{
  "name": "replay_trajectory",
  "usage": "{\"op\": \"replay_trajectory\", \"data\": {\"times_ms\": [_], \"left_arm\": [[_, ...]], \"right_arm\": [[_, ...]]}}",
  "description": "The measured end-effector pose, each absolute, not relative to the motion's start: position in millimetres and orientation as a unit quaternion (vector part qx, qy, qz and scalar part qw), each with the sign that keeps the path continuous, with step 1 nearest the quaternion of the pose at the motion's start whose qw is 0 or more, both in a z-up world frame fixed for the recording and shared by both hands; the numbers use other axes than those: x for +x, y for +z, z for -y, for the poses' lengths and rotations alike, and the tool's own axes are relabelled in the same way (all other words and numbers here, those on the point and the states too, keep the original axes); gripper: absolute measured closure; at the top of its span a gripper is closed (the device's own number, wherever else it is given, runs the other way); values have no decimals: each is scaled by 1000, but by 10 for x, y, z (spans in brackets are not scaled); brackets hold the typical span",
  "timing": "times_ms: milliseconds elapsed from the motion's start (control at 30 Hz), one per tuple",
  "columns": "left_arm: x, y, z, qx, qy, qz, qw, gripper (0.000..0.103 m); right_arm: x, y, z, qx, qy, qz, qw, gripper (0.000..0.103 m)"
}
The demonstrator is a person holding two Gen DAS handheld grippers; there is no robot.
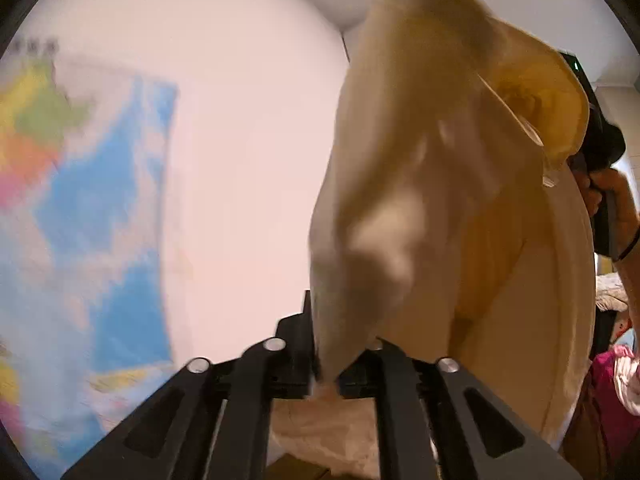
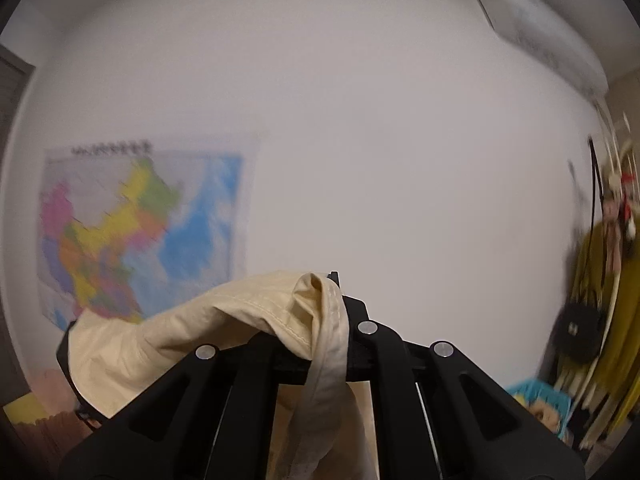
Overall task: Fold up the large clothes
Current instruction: 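Lift the cream shirt high with both grippers and shake it out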
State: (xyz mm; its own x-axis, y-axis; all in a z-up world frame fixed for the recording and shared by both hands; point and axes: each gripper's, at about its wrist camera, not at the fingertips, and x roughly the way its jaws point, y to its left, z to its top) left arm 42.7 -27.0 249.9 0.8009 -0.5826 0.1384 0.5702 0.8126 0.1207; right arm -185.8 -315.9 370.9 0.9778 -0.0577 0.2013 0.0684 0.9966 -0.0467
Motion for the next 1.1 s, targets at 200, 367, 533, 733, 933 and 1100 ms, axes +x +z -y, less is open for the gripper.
{"op": "replay_trajectory", "data": {"times_ms": [200, 367, 533, 733, 933, 1100], "left_arm": [[-409, 2217, -147, 21, -346, 31, 937, 6], [-530, 1223, -199, 11, -379, -75, 922, 43], [-504, 1235, -330, -43, -349, -108, 930, 101], [-1289, 2129, -1058, -61, -275, -5, 960, 102], [-1975, 3022, -1344, -2, -206, 61, 977, 101], [-2255, 3328, -1259, 54, -97, 58, 992, 101]], "right_arm": [[-2220, 3663, 2947, -19, 29, 92, 995, 99], [-2123, 3281, 2645, -21, 80, 40, 996, 99], [-2249, 3123, 2347, -35, 97, 19, 994, 99], [-3006, 3304, 2165, -40, 114, 65, 990, 99], [-3609, 3404, 2105, -41, 149, 96, 983, 98], [-3451, 3374, 2176, -12, 203, 83, 976, 94]]}}
